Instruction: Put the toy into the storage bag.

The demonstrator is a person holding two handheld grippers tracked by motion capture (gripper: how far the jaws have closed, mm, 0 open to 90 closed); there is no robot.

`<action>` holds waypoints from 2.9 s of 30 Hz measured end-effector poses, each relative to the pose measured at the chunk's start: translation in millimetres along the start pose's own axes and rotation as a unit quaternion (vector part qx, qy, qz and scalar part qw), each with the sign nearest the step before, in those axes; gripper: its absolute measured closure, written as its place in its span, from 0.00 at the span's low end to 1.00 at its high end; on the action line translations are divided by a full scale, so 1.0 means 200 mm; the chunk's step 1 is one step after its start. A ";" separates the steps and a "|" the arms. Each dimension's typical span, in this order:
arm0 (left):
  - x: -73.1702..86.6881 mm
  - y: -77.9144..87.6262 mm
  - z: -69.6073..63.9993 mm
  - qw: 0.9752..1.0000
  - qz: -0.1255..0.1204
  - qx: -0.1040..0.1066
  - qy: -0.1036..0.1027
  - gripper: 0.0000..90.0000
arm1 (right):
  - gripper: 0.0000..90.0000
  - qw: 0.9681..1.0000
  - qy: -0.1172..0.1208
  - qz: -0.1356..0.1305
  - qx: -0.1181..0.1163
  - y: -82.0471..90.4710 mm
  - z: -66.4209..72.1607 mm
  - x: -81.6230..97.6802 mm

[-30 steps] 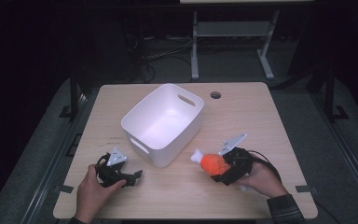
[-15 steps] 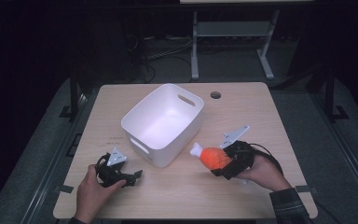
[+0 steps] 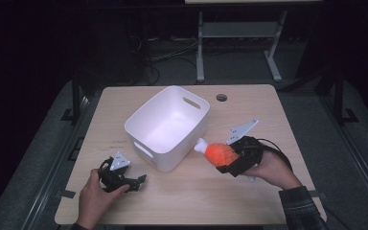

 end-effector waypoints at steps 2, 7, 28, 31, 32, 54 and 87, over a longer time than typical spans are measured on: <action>0.00 0.00 0.00 1.000 0.000 0.000 0.000 0.14 | 0.21 1.000 0.004 -0.003 0.002 0.01 -0.01 -0.02; 0.00 0.00 0.00 1.000 0.000 0.000 0.000 0.14 | 0.21 1.000 0.005 -0.005 0.000 0.04 -0.02 -0.05; 0.00 0.00 0.00 1.000 0.000 0.000 0.000 0.14 | 0.21 0.999 0.031 -0.015 0.003 0.12 -0.06 -0.25; 0.00 0.00 0.00 1.000 0.000 0.000 0.000 0.14 | 0.21 0.999 0.033 -0.016 0.002 0.13 -0.06 -0.27; 0.00 0.00 0.00 1.000 0.000 0.000 0.000 0.14 | 0.21 0.999 0.034 -0.017 0.003 0.14 -0.07 -0.29; 0.00 0.00 0.00 1.000 0.001 0.001 0.000 0.14 | 0.21 0.998 0.067 -0.019 -0.001 0.14 -0.08 -0.54; 0.00 0.00 0.00 1.000 0.003 0.001 -0.002 0.14 | 0.21 0.992 0.119 0.018 -0.020 -0.11 -0.05 -0.97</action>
Point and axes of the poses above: each handheld gripper's, and its own axes: y roughly backward along the jaws, x roughly out of its underside, z roughly to its left, the point moved 9 cm from there along -y, roughly forward along the jaws, and after that the axes turned 8 degrees about z, right-handed, at the moved point
